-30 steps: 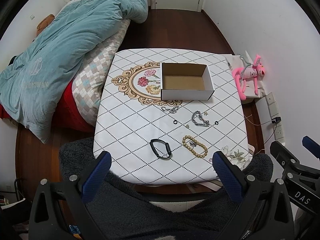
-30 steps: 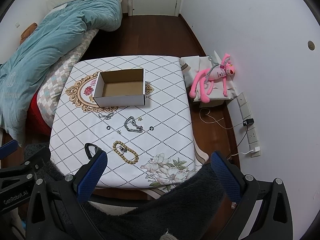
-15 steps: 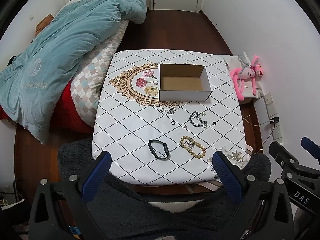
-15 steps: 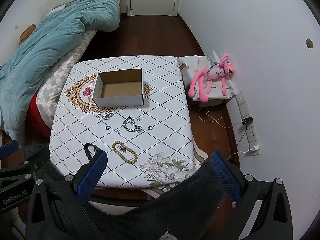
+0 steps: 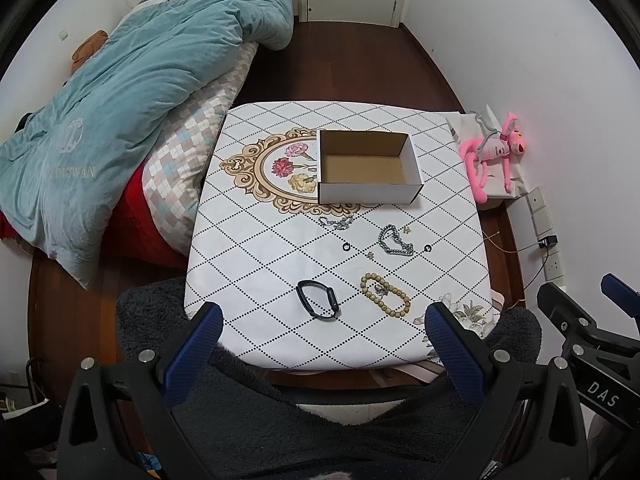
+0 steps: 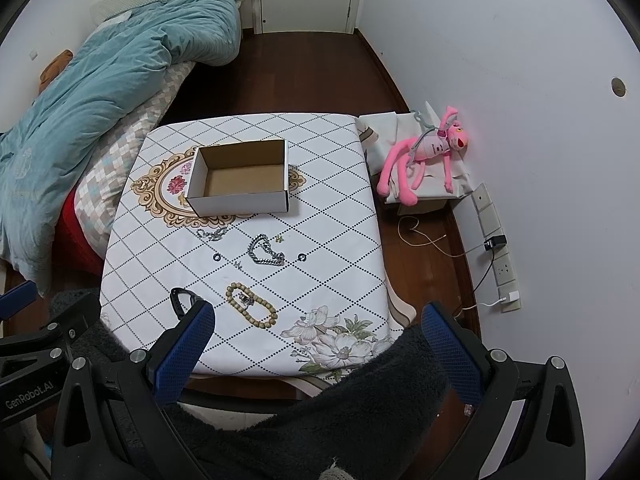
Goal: Organize jewelry
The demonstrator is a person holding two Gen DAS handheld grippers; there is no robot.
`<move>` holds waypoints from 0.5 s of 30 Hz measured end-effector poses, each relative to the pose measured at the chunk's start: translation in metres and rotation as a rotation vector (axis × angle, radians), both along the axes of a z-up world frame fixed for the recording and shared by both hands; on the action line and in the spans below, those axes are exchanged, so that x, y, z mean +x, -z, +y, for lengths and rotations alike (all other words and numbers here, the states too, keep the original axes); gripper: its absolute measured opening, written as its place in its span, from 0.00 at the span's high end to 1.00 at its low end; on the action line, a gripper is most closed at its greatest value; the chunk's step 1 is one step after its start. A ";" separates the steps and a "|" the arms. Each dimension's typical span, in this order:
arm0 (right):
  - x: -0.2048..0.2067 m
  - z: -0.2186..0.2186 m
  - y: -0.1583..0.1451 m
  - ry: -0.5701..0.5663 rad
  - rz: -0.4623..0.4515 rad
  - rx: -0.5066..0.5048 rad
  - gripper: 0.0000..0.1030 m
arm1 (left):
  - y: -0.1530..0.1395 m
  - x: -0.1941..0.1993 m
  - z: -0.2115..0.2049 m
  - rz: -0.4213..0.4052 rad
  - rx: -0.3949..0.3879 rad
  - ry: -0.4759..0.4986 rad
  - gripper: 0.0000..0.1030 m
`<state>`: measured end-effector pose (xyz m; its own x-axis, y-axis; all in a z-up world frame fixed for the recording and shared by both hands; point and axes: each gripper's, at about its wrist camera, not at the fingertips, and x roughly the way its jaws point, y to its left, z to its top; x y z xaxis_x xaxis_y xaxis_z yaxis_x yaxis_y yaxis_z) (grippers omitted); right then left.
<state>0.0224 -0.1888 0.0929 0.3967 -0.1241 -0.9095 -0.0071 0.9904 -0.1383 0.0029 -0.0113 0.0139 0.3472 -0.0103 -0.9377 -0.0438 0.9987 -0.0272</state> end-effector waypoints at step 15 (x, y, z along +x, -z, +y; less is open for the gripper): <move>-0.003 0.003 -0.001 0.000 -0.005 0.003 0.00 | 0.000 -0.001 0.001 -0.001 -0.003 0.001 0.00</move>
